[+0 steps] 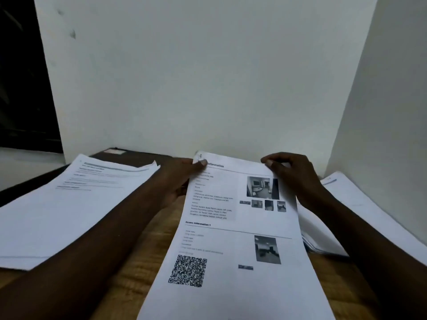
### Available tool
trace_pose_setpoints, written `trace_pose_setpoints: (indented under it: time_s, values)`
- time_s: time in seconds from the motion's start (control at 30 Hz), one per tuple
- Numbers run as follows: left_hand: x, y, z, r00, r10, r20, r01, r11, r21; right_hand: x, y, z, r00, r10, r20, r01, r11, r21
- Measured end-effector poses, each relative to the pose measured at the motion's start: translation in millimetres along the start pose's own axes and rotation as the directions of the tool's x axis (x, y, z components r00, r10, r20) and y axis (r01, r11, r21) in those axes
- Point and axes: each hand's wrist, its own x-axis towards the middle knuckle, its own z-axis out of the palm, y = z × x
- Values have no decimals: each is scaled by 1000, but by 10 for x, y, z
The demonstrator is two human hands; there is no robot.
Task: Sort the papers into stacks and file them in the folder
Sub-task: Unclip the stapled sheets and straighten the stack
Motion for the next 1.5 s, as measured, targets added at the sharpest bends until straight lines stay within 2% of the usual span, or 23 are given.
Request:
trace_pose_setpoints:
  time_s: [0.13,0.3,0.37,0.47,0.53,0.6,0.67,0.77,0.87,1.0,1.07,1.13,1.23,1.3,1.37,1.5]
  values:
    - [56,-51,-42,993,98,-71,-94,994,63,-52,84,43,1000,-21,8,21,997,-78]
    - [43,-162,-91,973,159,-165,-135,980,148,-133,112,131,998,-38,56,48,981,-189]
    - [14,-206,-95,965,178,-190,-135,966,222,-127,74,91,998,-32,58,41,984,-170]
    - [-39,-258,-91,969,157,-191,-94,948,303,-48,62,-55,998,27,-64,-32,997,-72]
    - [-59,-280,-61,970,146,-196,-65,928,367,18,72,-134,998,27,-56,-39,975,-219]
    - [-70,-300,-25,964,158,-211,-55,904,425,61,87,-118,990,57,129,2,908,-420]
    - [-73,-308,-11,959,182,-218,-66,889,454,100,135,-44,959,145,242,-3,863,-505]
    - [-87,-316,-23,951,206,-229,-75,875,478,164,232,97,939,282,198,-113,795,-596]
    - [-91,-318,-31,953,198,-228,-74,886,458,186,234,220,927,335,169,-124,700,-703]
    - [-89,-321,-22,954,203,-219,-88,891,444,221,229,305,915,375,148,-168,687,-707]
    - [-84,-330,-21,952,224,-209,-103,877,469,245,244,313,904,403,141,-207,702,-681]
    - [-67,-343,-18,947,248,-205,-114,855,506,264,231,266,890,437,133,-287,761,-582]
    - [-32,-361,5,945,261,-195,-136,861,491,263,136,134,862,448,237,-407,891,-202]
    - [-17,-368,34,941,286,-182,-161,849,504,230,33,102,872,364,327,-385,923,1]
    - [-1,-375,59,930,315,-190,-183,845,502,183,-90,141,884,262,387,-312,947,70]
    - [4,-386,62,897,379,-226,-218,826,520,54,-350,286,851,148,505,-263,951,164]
